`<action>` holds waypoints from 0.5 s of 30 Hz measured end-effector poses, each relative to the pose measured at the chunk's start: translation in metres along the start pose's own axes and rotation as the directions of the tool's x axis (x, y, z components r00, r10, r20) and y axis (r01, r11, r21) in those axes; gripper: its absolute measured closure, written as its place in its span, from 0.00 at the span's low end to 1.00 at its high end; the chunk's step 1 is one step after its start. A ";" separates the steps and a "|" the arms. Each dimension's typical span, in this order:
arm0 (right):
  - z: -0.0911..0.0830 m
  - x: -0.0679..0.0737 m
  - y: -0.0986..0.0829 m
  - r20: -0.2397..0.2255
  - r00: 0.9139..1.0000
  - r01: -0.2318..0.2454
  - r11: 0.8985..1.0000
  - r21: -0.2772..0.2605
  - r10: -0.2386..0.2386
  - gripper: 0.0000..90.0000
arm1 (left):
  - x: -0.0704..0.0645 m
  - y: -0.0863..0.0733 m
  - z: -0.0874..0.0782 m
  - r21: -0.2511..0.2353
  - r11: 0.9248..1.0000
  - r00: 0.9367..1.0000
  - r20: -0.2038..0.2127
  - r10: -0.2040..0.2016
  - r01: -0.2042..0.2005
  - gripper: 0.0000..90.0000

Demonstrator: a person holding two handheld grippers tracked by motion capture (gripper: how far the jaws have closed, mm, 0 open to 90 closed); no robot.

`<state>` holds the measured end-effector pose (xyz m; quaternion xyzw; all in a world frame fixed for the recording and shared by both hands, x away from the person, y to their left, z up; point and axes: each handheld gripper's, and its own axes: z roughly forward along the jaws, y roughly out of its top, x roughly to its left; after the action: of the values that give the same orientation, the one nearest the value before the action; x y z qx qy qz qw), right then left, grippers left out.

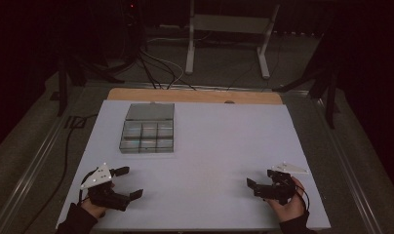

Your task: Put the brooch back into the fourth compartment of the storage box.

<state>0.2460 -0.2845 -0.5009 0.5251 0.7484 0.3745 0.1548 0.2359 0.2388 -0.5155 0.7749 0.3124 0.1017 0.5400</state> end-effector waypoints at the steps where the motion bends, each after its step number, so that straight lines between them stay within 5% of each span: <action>1: -0.001 0.001 0.000 0.005 1.000 -0.005 1.000 0.004 0.005 0.15 | 0.000 0.000 0.000 0.000 1.000 1.000 0.000 -0.001 0.001 0.01; 10: -0.003 0.015 0.000 0.061 0.998 -0.001 0.998 0.064 -0.003 0.35 | 0.000 0.000 0.000 0.000 1.000 1.000 0.000 0.001 -0.001 0.01; 15: 0.002 0.018 -0.003 0.107 0.994 0.010 0.991 0.133 -0.024 0.53 | 0.000 0.000 0.000 0.000 1.000 1.000 0.000 0.000 0.000 0.01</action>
<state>0.2383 -0.2675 -0.5017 0.5474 0.7664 0.2939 0.1631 0.2360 0.2393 -0.5157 0.7749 0.3125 0.1018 0.5399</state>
